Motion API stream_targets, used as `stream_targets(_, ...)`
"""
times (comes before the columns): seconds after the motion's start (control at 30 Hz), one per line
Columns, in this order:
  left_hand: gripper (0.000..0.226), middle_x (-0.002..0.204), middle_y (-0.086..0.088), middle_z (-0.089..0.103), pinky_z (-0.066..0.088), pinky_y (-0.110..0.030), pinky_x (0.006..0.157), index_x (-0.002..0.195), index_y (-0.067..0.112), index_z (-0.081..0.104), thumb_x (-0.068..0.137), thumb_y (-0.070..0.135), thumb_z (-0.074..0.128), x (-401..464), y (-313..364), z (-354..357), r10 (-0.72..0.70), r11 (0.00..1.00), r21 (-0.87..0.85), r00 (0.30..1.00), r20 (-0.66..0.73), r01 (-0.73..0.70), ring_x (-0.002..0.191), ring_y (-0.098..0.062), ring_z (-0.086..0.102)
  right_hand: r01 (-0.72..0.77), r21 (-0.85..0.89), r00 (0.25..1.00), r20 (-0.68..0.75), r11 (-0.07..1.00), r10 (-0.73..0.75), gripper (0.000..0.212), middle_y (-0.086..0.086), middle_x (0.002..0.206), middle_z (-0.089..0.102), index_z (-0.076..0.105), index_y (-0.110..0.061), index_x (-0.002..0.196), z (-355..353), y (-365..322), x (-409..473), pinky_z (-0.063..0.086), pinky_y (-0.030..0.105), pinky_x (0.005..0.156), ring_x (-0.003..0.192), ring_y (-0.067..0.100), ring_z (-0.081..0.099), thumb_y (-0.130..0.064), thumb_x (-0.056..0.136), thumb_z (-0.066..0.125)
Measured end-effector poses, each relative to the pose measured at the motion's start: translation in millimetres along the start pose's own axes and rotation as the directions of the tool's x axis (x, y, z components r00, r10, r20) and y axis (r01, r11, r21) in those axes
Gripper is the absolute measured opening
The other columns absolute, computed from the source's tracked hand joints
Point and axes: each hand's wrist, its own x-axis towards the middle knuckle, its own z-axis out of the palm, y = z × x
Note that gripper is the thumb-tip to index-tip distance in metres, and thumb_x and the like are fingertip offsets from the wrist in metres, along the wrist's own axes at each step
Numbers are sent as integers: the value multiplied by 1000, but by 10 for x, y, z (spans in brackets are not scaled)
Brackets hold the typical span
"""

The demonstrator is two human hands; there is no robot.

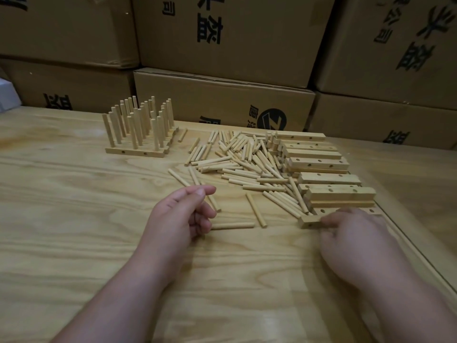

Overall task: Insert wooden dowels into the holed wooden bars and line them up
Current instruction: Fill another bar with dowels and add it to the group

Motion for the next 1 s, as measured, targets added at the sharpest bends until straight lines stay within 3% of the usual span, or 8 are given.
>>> stream_targets(0.23,35,64,-4,63,44,-29,56,83,22,81,102,15,53,-11,12,-3,-4,1000,5,1000,-1,4,55,-14,52,195,17,980,-36,981,-195,41,-13,125,57,68,-35,120,87,-337,-205,41,36,103,119,17,45,-33,83,50)
stream_targets(0.4,34,64,-4,63,44,-27,55,83,22,81,102,16,53,-16,7,-8,-1,1000,6,1000,4,1,55,-14,52,331,67,940,-110,941,-322,28,-19,118,56,68,-37,110,142,-423,-236,39,34,98,114,12,46,-27,88,55)
stream_targets(0.63,33,64,-4,63,43,-28,56,84,21,80,102,16,53,-11,0,-8,-3,1000,11,1000,5,3,55,-14,52,348,98,932,-141,933,-333,24,-28,97,51,60,-42,103,170,-315,-120,31,30,97,111,7,48,-22,90,61)
stream_targets(0.87,35,64,-3,63,43,-27,55,84,25,81,102,16,53,-1,-12,-22,7,1000,13,1000,19,-7,55,-13,52,410,179,903,-218,894,-370,20,-31,84,52,62,-42,93,149,-255,-87,45,33,92,92,2,55,-24,89,68)
stream_targets(1.0,28,68,-4,66,46,-26,55,88,24,81,100,16,57,5,-38,-32,13,999,28,999,43,-14,56,-13,54,493,356,860,-334,794,-385,20,-28,91,57,63,-41,95,182,-267,-84,43,9,72,92,-8,54,-22,91,67)
